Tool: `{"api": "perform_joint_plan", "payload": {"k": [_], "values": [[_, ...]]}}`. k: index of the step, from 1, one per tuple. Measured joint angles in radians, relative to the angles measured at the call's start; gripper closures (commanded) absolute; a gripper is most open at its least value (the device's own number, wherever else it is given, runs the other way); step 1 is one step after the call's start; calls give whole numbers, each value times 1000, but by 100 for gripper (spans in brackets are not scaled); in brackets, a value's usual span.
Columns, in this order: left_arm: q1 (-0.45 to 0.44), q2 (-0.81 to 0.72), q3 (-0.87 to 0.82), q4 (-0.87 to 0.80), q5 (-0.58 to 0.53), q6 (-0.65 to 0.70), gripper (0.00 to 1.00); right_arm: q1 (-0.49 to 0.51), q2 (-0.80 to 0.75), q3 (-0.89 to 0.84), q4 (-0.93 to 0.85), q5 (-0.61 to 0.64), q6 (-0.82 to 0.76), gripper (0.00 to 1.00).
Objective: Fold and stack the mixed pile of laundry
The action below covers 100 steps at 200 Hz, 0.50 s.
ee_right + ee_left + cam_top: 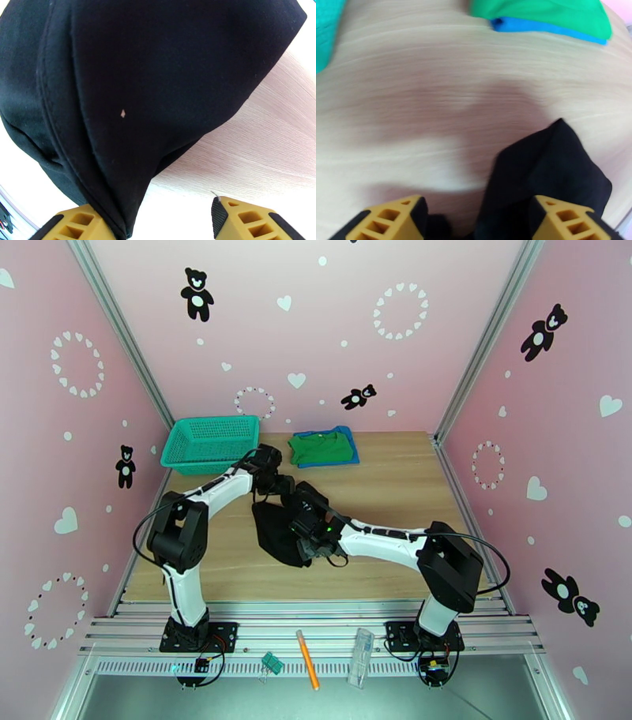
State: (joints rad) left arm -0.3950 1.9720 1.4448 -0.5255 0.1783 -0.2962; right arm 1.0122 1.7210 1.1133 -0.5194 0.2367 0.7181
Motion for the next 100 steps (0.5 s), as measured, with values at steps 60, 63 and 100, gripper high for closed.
{"api": "perform_joint_plan", "payload": {"k": [60, 63, 100], "values": [[0, 26, -17, 18, 74, 36, 92, 0, 0, -1, 15, 3, 5, 46], [0, 26, -17, 19, 76, 41, 98, 0, 0, -2, 15, 3, 8, 47], [0, 26, -17, 18, 75, 48, 100, 0, 0, -21, 34, 2, 8, 95]]}}
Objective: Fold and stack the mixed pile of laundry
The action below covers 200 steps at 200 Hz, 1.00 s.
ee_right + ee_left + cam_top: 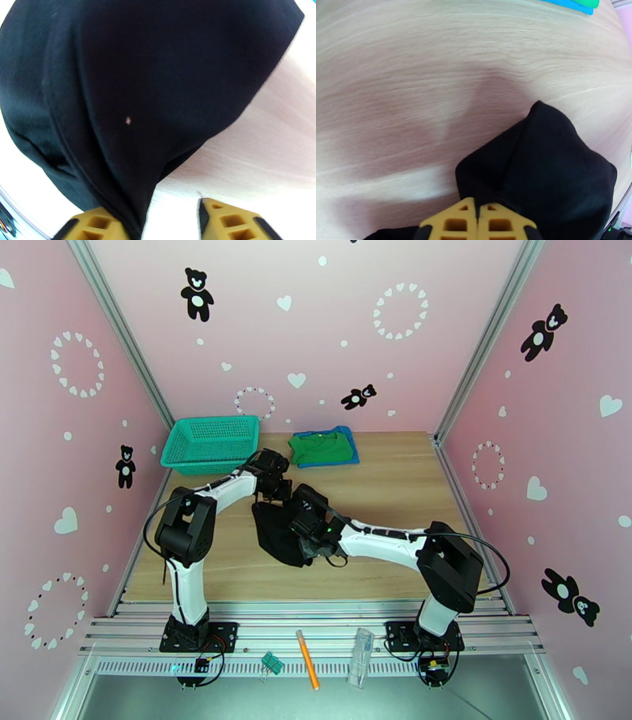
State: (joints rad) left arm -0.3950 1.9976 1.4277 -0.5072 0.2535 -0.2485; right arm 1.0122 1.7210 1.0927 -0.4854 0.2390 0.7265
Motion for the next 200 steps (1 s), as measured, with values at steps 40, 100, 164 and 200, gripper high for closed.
{"api": "perform_joint_plan", "payload": {"k": [40, 100, 164, 200], "values": [[0, -38, 7, -16, -53, -22, 100, -2, -16, -5, -14, 17, -17, 100], [-8, -385, 332, -189, -138, -50, 100, -79, -322, 143, -174, 77, -278, 100], [-21, -517, 668, -392, -181, -43, 100, -246, -487, 517, -278, -47, -679, 100], [-18, -518, 671, -474, -230, -35, 100, -251, -412, 678, -416, -155, -773, 100]]}}
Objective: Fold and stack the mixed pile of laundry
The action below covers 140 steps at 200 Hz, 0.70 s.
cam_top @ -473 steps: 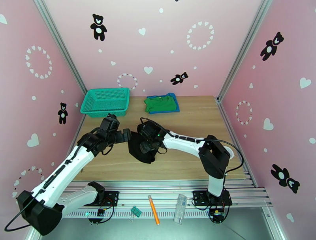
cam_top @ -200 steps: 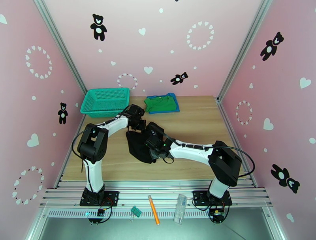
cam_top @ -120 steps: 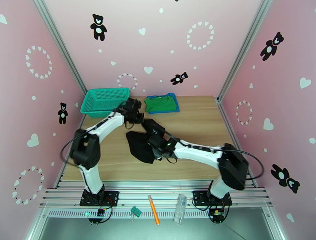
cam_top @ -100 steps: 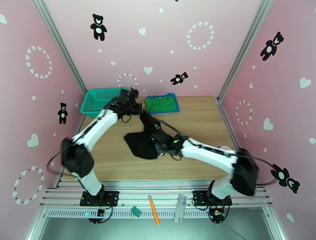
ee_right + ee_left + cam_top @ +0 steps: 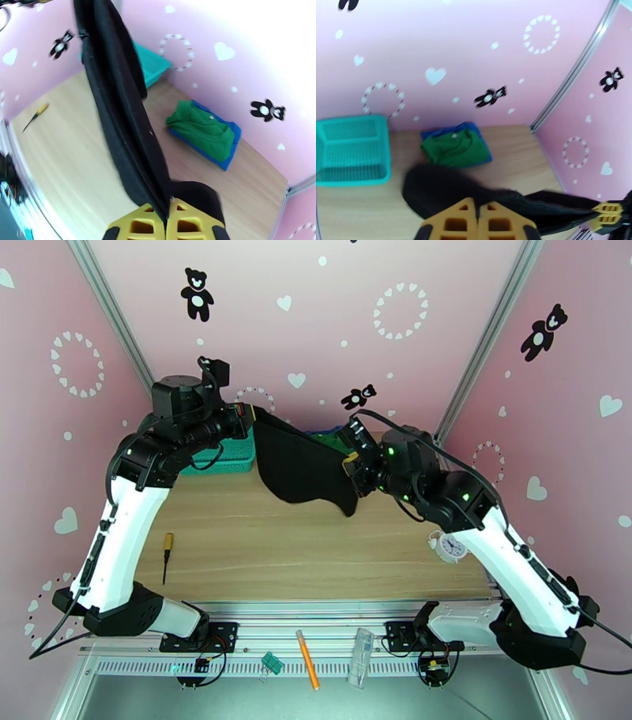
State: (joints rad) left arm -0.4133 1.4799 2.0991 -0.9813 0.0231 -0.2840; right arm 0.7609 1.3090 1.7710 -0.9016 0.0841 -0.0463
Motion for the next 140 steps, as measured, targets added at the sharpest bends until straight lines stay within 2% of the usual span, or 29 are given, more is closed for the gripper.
{"api": "perform_joint_plan", "payload": {"k": [24, 70, 111, 140], "values": [[3, -16, 0, -40, -58, 14, 100, 37, 76, 77, -94, -58, -21, 100], [9, -77, 32, -125, -243, 69, 100, 202, 257, 265, -233, -183, 18, 100], [9, -128, 127, -179, -440, 179, 100, 333, 436, 472, -232, -307, 135, 100], [10, -156, 190, -180, -555, 295, 100, 400, 549, 612, -165, -408, 250, 100]]}}
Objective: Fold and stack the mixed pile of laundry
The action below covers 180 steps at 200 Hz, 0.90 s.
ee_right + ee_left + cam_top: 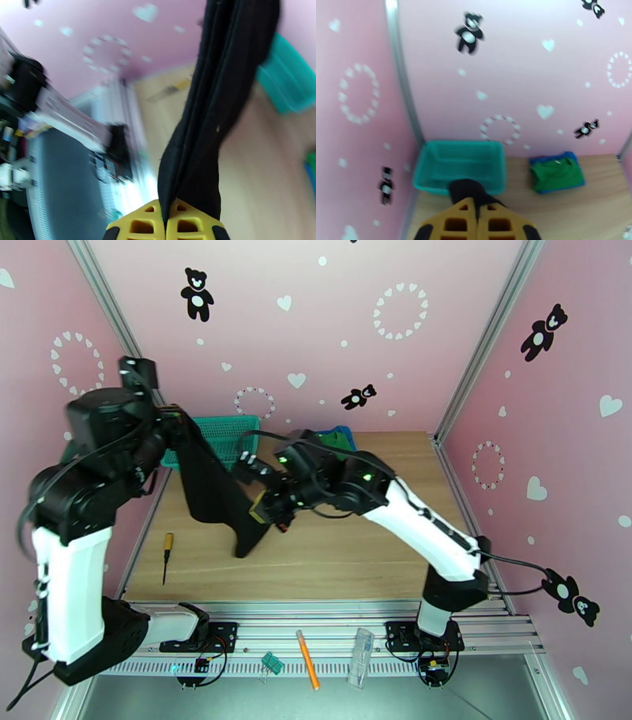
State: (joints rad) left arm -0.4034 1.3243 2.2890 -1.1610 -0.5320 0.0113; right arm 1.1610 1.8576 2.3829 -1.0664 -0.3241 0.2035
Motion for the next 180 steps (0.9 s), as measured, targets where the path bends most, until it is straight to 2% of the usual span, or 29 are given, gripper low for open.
{"api": "perform_joint_plan", "payload": {"k": [24, 48, 66, 95, 115, 135, 159, 180], "values": [[2, -12, 21, 22, -50, 94, 100, 25, 49, 30, 88, -71, 98, 100], [2, -13, -14, 39, -47, 145, 100, 31, 61, -2, 127, -66, 149, 100], [3, -14, -124, 79, -4, 145, 100, 31, -1, -191, 214, -17, 182, 100], [-9, 32, -404, 157, 145, 101, 100, 19, -153, -597, 343, 124, 253, 100], [-77, 165, -566, 235, 215, 60, 100, 0, -276, -880, 412, 224, 311, 100], [-175, 354, -621, 300, 267, 27, 100, -27, -395, -1139, 440, 321, 374, 100], [-283, 581, -588, 347, 314, -14, 100, -74, -517, -1385, 449, 426, 443, 100], [-356, 787, -451, 338, 342, -44, 100, -135, -618, -1552, 447, 494, 487, 100]]}}
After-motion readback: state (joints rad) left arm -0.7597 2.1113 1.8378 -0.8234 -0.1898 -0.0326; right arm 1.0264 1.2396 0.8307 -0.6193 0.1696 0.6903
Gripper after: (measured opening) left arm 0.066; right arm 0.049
